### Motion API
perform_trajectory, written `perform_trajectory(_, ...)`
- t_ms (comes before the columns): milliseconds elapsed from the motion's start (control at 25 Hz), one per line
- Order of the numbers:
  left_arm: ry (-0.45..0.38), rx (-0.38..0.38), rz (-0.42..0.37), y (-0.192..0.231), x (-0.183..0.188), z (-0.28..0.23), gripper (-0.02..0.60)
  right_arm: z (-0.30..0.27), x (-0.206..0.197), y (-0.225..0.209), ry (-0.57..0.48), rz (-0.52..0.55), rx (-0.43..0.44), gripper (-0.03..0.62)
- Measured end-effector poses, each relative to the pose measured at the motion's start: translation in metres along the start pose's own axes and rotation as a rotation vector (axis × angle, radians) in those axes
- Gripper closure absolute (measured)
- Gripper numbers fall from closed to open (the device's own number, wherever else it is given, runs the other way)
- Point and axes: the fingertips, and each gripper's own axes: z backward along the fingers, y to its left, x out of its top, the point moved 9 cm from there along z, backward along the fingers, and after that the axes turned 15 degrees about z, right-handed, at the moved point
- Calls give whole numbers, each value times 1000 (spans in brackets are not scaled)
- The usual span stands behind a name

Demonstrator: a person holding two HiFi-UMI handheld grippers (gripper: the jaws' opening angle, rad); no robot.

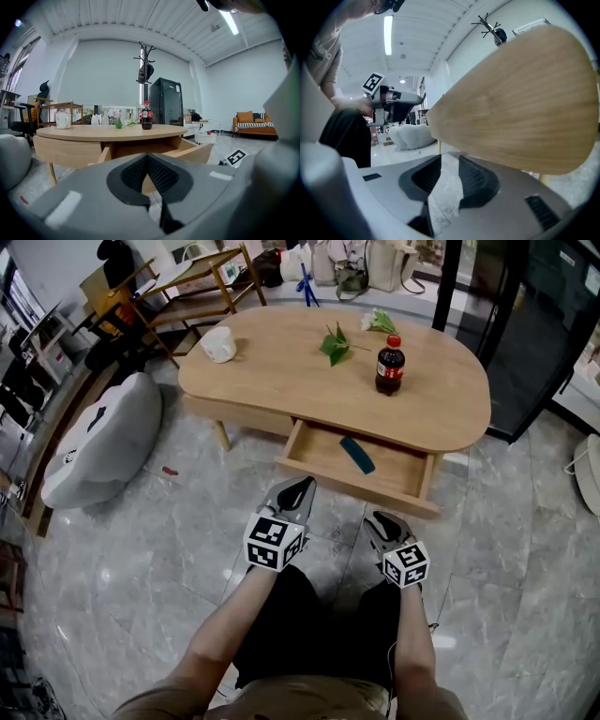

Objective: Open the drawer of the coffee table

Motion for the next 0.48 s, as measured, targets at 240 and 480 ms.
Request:
perform_trajectory(240,-1,-10,-23,-3,-3,-6,591,28,54,21,-2,48,-116,588)
perform_trajectory(480,-20,-34,-26,-9,-3,-8,591,51,120,28,-44,90,-231,588)
